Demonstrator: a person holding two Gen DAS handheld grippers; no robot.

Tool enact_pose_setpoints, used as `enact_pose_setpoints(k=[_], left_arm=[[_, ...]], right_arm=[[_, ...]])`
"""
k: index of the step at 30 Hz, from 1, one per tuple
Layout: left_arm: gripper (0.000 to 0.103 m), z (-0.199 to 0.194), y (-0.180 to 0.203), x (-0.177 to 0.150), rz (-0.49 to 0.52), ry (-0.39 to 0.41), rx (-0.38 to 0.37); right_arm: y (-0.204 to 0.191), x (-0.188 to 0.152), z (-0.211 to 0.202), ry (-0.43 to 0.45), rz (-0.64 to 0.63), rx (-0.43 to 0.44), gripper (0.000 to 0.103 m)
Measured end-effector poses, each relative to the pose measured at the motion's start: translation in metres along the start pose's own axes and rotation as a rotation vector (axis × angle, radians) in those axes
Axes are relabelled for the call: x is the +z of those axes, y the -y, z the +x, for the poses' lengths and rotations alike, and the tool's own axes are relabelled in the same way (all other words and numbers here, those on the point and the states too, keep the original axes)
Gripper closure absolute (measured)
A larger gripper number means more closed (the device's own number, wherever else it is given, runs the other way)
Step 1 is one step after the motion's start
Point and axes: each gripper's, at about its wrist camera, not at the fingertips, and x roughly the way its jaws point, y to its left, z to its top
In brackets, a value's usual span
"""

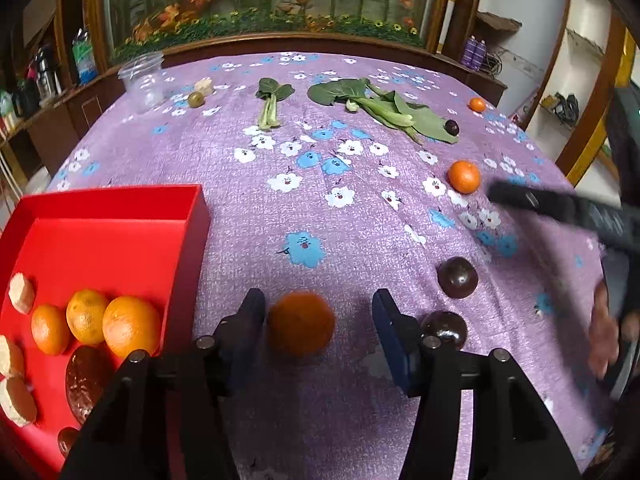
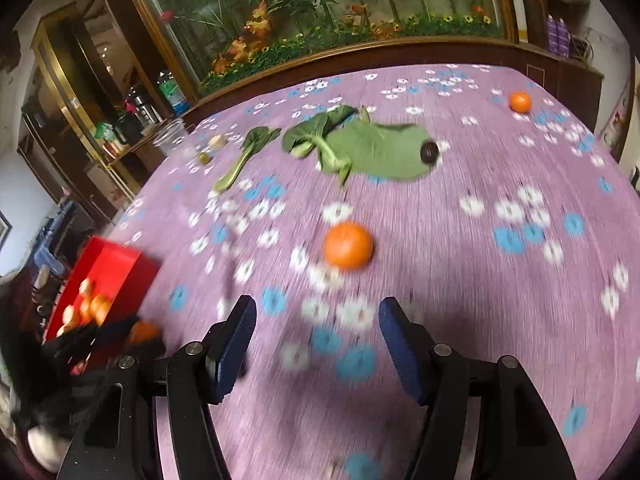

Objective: Organize fruits
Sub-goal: 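Grasp a mandarin with the left tool while the right tool grasps an orange, then drop the mandarin into the red box with the left tool while the right drops orange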

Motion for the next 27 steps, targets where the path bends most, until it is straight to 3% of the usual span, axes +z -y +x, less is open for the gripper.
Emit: enact_pose_setpoints(k=[4, 8, 11, 13, 17, 20, 27], left_arm=[[0.049, 0.002, 0.005, -0.004, 0.031, -0.001, -0.025], [0.065, 0.003, 0.003, -0.006, 0.023, 0.003, -0.043], [0.066, 0.004, 0.003, -0.005, 0.021, 0.006, -0.043], [0.066, 0.004, 0.006, -0.005, 0.032, 0.007, -0.031], [0.066, 0.005, 0.01, -0.005, 0.052, 0.005, -0.003], [0.073, 0.005, 0.011, -0.006, 0.053, 0.003, 0.021], [0.073, -0.013, 0.008, -0.011, 0.001, 0.013, -0.017]], right_arm=[[-0.005, 0.012, 0.023, -0.009, -0.047, -0.074, 0.04], [-0.003, 0.015, 0.04, -0.033, -0.055, -0.115, 0.045], [-0.003, 0.017, 0.044, -0.019, -0.067, -0.146, 0.053], [-0.002, 0.018, 0.045, -0.015, -0.069, -0.154, 0.065], [-0.004, 0.015, 0.043, -0.002, -0.078, -0.16, 0.067], [-0.005, 0.012, 0.038, -0.007, -0.067, -0.138, 0.068], [-0.018, -0.002, 0.008, 0.016, -0.089, -0.115, 0.068]])
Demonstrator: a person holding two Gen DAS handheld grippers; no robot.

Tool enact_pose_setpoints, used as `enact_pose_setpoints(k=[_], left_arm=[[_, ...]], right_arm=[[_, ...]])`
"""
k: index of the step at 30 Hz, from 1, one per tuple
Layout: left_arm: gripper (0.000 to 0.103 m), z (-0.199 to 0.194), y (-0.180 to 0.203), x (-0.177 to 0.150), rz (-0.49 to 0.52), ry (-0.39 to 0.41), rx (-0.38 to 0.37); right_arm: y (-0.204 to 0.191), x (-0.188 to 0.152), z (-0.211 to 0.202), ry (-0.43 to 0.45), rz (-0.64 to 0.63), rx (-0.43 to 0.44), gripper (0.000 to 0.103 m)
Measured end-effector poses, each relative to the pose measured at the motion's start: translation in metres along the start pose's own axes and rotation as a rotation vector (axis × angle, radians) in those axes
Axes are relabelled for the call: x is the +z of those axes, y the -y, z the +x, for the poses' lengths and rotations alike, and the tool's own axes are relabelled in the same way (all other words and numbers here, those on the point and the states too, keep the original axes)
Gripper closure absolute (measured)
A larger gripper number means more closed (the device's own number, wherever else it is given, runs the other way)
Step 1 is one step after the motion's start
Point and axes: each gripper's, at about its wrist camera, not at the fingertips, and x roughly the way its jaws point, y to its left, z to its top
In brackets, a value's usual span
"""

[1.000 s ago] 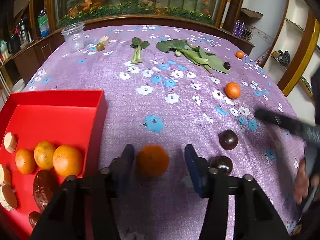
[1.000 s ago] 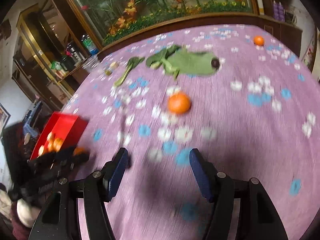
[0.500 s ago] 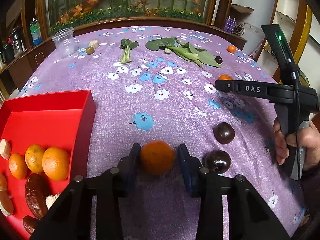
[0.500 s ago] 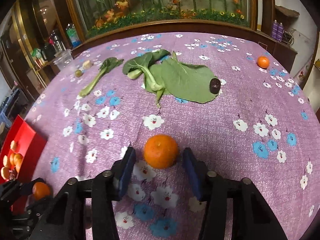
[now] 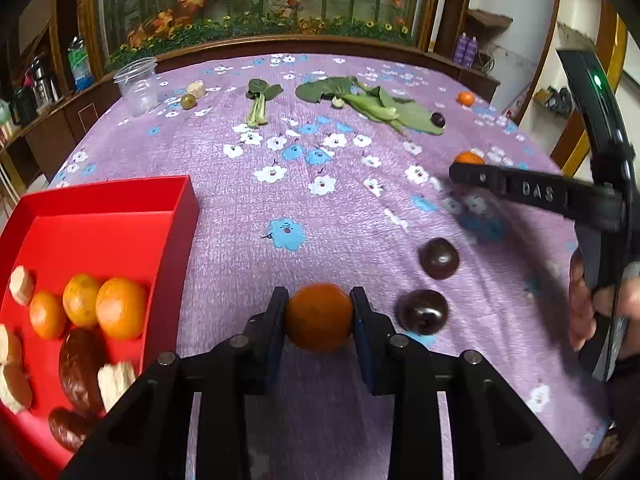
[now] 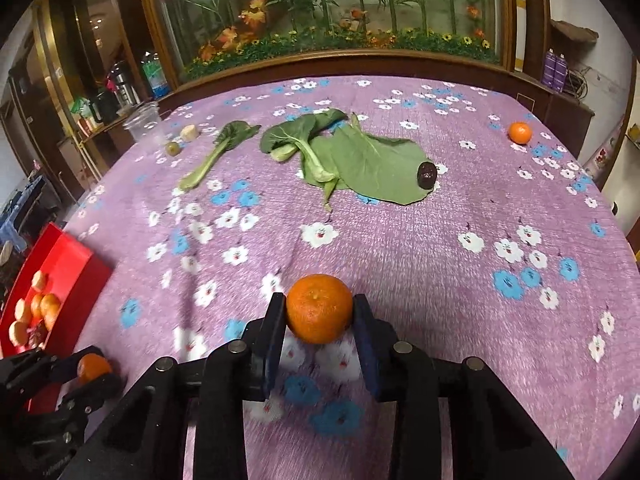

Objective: Organize fruits
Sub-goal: 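Drop the mandarin into the red box with the left tool while the right drops orange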

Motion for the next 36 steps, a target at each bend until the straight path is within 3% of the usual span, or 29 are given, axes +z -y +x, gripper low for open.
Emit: enact_pose_setpoints(k=[10, 20, 28, 36], left_arm=[[0.073, -0.067, -0.016, -0.009, -0.088, 0.117, -0.001], [0.073, -0.126, -0.063, -0.025, -0.211, 0.226, 0.051], [0.073, -0.141, -0.107, -0.043, -0.302, 0.247, 0.141], [0.073, -0.138, -0.148, -0.058, -0.369, 0.235, 0.221]], right_arm=[[-0.029, -0.023, -0.048, 0.036, -0.011, 0.086, 0.067], [-0.084, -0.036, -0.089, 0.073, -0.099, 0.172, 0.067], [-0.137, -0.039, -0.098, 0.066, -0.177, 0.241, 0.067], [-0.199, -0.042, -0.081, 0.02, -0.26, 0.305, 0.067]])
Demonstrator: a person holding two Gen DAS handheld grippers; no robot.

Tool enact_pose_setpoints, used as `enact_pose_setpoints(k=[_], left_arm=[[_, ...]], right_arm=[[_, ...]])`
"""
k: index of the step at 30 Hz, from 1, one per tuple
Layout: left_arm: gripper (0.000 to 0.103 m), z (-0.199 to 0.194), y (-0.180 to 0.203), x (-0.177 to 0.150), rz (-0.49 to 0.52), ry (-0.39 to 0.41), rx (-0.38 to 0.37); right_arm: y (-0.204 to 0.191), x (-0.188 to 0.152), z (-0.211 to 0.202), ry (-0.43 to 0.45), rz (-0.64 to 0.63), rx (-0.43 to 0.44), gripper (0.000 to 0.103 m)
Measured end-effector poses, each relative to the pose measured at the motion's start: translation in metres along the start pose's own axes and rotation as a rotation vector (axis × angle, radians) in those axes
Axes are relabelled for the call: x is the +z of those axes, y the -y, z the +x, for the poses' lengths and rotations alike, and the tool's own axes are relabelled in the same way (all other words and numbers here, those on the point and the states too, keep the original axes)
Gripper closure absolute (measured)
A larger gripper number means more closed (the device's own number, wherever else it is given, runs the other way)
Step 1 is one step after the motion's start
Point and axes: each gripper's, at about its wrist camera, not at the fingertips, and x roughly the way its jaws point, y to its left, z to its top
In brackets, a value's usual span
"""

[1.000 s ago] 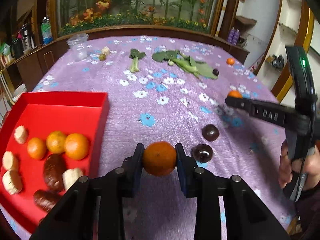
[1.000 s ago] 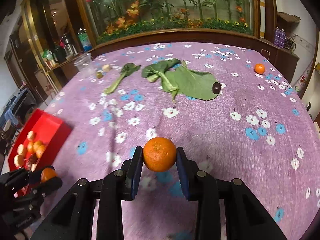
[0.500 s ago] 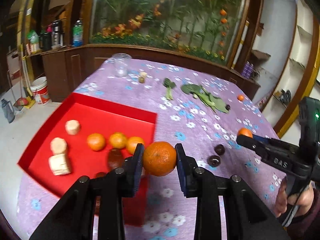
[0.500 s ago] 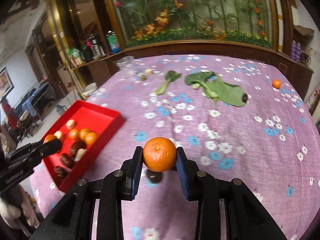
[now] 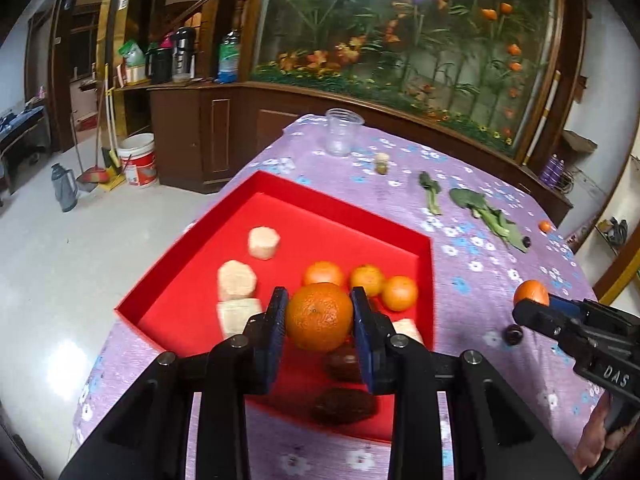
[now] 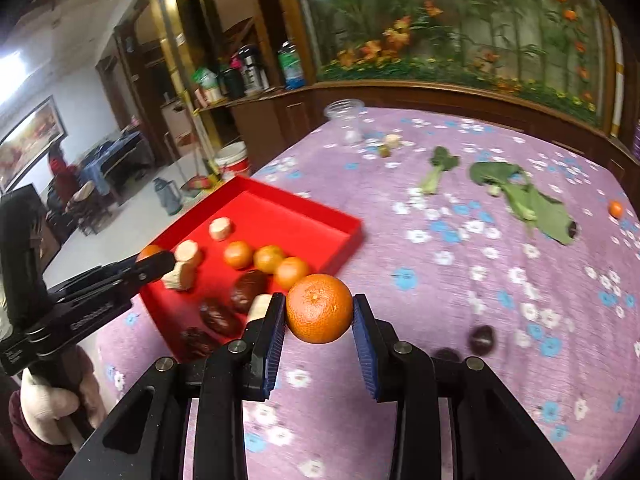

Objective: Organize fruits
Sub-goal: 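Drop the mandarin into the red box with the left tool while the right drops orange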

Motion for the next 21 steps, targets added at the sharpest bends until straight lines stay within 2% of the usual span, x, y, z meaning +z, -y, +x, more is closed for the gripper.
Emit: enact_pose_setpoints(k=[5, 13, 21], left_arm=[[0.073, 0.01, -0.017, -0.003, -0.022, -0.016, 0.02], [0.073, 0.025, -0.037, 0.002, -0.024, -0.025, 0.093], [0.073, 0.041, -0.052, 0.005, -0.038, -0.048, 0.104]], right_arm=[[-0.027, 0.008, 0.028, -0.043, -0.043, 0.03, 0.067], [-0.059, 0.031, 0.073, -0.094, -0.088, 0.074, 0.067], [-0.064, 0.054, 0.114, -0.126, -0.088, 0.057, 0.067]])
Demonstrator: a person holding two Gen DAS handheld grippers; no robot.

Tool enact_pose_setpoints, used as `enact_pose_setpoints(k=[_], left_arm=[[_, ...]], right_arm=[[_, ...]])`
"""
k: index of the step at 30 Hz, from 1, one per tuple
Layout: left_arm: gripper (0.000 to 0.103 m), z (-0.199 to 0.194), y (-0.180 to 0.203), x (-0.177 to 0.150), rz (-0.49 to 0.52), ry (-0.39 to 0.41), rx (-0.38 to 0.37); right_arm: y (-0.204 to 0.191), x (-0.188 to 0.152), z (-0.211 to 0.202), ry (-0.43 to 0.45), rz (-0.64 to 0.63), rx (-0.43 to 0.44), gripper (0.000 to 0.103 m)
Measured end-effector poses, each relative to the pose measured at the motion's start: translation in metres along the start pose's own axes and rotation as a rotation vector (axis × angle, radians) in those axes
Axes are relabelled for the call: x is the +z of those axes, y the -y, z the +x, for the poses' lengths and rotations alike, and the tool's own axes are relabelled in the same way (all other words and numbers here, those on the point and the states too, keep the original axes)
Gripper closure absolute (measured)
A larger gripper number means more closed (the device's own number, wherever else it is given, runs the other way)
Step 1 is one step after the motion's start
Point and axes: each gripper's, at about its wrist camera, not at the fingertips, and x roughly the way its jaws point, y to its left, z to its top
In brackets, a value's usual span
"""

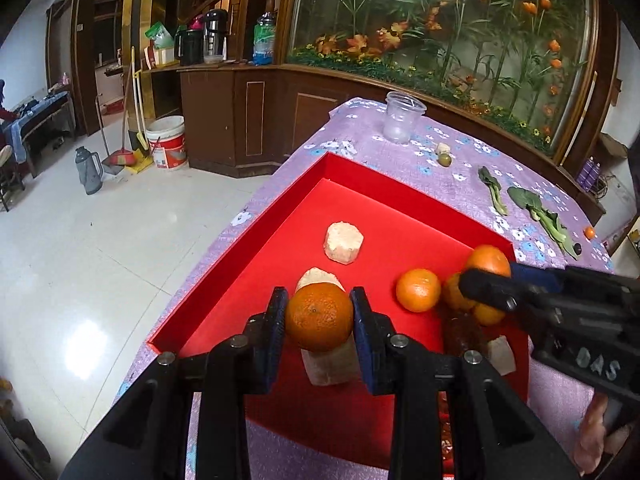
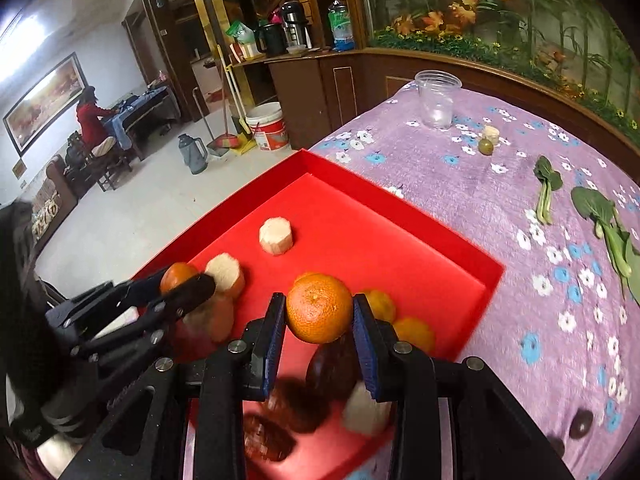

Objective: Organize fruits
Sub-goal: 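Drop the mandarin into the red box with the left tool while the right drops orange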

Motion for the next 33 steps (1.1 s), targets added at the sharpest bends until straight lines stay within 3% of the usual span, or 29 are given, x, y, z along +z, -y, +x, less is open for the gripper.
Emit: enact_pose_setpoints(k=[8, 17, 20, 24, 33], left_arm=[[0.073, 0.007, 0.008, 0.007, 0.025, 0.0, 0.0], [0.073, 0.011, 0.012, 0.005, 0.038, -0.006, 0.0], [0.067, 0.011, 0.012, 0.006, 0.034, -0.008, -0.005], [0.041, 0.01, 0.015, 0.004, 0.027, -0.003, -0.005], [0.034, 0.003, 0.024, 0.004, 0.049, 0.0, -0.016]], right_arm=[[0.009, 0.022, 0.034, -0.042, 0.014, -0.023, 0.067], [0.02, 0.026, 0.051, -0.066, 0.053, -0.013, 0.067], [0.018, 0.026, 0.053, -0.065, 0.054, -0.01, 0.066], [0.015, 0.023, 0.053, -0.066, 0.053, 0.001, 0.066], [0.017, 0.024, 0.043, -0.041, 0.066, 0.011, 0.064]])
